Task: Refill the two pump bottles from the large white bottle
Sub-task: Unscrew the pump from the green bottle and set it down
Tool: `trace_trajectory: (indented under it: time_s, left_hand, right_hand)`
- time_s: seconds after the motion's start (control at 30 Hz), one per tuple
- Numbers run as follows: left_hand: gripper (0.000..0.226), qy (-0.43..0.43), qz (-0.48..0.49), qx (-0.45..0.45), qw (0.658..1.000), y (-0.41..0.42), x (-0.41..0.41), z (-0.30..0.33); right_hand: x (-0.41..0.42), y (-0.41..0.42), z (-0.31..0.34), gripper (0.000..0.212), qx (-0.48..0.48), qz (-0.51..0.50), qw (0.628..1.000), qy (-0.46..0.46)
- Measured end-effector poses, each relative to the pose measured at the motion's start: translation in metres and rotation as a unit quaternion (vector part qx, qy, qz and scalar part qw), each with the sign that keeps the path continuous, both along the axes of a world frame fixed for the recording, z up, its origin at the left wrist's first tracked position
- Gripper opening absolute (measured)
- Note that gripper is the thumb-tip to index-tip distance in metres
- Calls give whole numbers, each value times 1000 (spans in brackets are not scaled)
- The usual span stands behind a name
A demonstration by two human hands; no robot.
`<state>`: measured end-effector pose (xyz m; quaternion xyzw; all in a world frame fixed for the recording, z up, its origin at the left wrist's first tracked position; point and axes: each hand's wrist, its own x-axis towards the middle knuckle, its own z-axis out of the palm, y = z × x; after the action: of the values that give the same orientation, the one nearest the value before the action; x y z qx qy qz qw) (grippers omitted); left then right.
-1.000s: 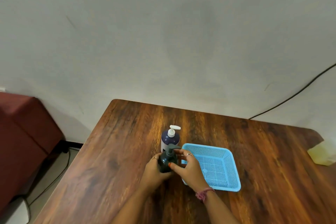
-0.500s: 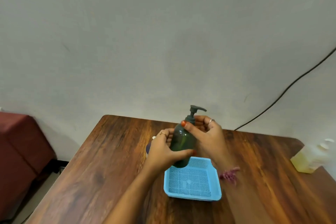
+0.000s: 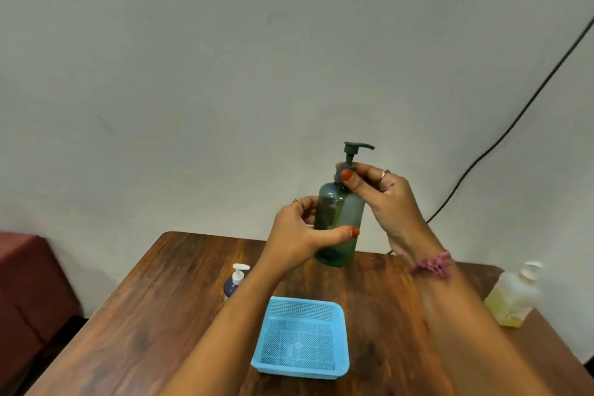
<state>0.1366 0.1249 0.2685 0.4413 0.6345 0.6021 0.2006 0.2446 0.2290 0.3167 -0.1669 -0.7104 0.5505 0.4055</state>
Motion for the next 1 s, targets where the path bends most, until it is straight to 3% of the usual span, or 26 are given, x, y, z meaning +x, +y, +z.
trace_trajectory:
  time_s: [0.13,0.3,0.4,0.5,0.67,0.83,1.0]
  left_hand:
    - [74,7,11,14,1000,11,15,10]
    - [73,46,46,21,998,22,31,20]
    - [75,50,48,24,997,24,36,24]
    - [72,54,48,30,997,25,38,27]
    - [71,72,48,32,996,29,45,30]
    - [73,59,47,31,997,33,46,29]
    - [76,57,49,29,997,38,46,28]
  right_hand:
    - [24,10,25,44,7,35,998,-56]
    - [33,11,47,50,113,-81,988,-72]
    - [43,16,58,31,84,-26,993,-84]
    - [56,19,67,33,54,32,993,-103]
    - [52,14,64,46,104,-59,989,-91]
    - [58,19,68,41,39,-10,995,-86]
    - [50,14,59,53,79,-70,990,-91]
